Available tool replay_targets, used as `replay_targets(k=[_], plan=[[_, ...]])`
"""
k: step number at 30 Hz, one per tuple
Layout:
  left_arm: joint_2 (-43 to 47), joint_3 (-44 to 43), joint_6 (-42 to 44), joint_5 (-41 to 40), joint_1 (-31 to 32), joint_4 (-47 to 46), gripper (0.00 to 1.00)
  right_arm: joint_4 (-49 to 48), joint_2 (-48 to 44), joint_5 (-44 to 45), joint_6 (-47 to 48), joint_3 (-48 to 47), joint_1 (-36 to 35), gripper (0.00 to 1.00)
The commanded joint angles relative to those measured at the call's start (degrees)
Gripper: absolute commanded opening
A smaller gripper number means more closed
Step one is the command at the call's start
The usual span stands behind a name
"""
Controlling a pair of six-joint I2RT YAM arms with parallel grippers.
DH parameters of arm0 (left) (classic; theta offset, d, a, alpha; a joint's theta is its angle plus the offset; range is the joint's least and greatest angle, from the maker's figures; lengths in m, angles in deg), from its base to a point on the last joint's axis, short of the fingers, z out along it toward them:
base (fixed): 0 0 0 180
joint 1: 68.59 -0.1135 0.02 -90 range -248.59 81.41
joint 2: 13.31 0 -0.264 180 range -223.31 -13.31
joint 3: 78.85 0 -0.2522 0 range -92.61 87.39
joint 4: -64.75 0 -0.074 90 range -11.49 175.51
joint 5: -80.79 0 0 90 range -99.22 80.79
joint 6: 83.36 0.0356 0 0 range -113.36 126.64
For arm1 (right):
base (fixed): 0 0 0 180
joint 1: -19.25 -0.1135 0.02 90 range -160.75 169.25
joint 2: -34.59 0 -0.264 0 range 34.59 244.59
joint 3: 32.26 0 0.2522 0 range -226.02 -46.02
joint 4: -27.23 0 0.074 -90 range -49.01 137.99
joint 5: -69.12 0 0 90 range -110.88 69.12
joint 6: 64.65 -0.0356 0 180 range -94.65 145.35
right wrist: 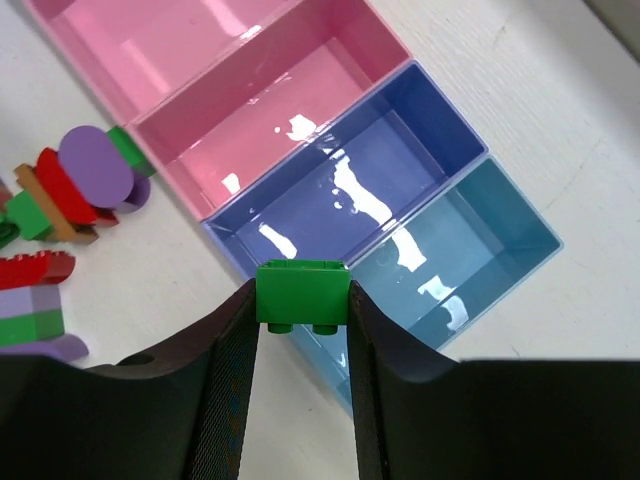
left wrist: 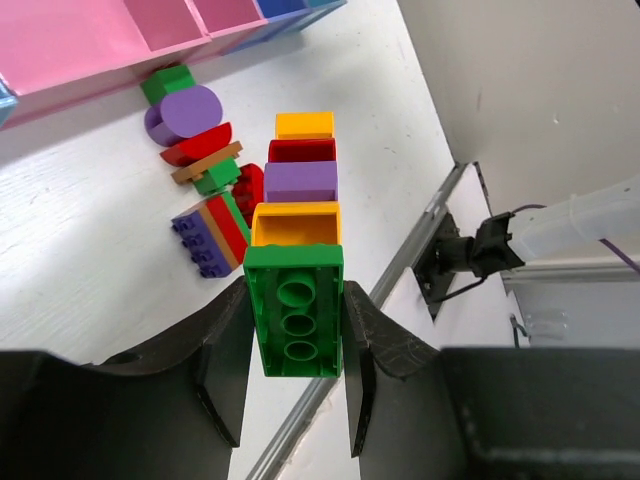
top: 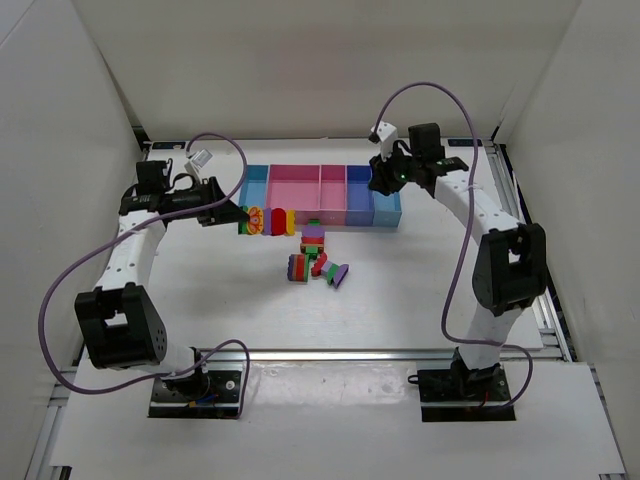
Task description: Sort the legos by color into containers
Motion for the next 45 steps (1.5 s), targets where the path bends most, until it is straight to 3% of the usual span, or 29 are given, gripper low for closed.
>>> replay_targets(k=[1,17,20,21,24,31,35,39,42,45], plan=[[1.9,-0.1,0.6,-2.2,-0.4,-0.5,0.11,0.2,2.9,2.1,-3.7,-3.6,1.1,0.06],[0.7,-1.7,0.6,-3.2,-0.7,-0.5,0.11,0.7,10.1,6.1,-5.2,-5.2,4.9,0.1],[0.3,-2.1,0.6,-3.0,-0.7,-0.5,0.11,1.5,10.9,7.0,-5.7,-5.6,4.9,0.3],[0.3,-2.2,0.5,-2.9,-0.7,-0.5,0.11,1.6,10.9,6.8,-5.6,-5.7,4.9,0.41],[-0.3,-2.6,0.5,-2.8,-0.7,-0.5,0.11,1.7,10.7,5.4,-5.5,-5.7,4.9,0.57],[-0.7,-2.8,0.5,-1.5,-0.7,-0.5,0.11,2.0,7.4,-0.4,-4.9,-4.9,4.9,0.64],[-0.7,-2.8,0.5,2.5,-0.7,-0.5,0.11,-0.3,1.9,-21.0,-4.6,-2.3,6.6,0.65],[-1.8,-2.6,1.2,9.7,-0.7,-0.5,0.13,1.2,1.6,-50.5,-5.3,-4.4,6.3,0.65],[-2.6,-2.1,1.8,15.9,-0.5,-0.5,0.14,1.1,4.9,-63.1,-12.2,-6.4,3.8,0.64],[-2.9,-1.9,2.7,20.0,-0.5,-0.5,0.14,9.4,6.4,-67.6,-4.3,-9.5,0.1,0.63]])
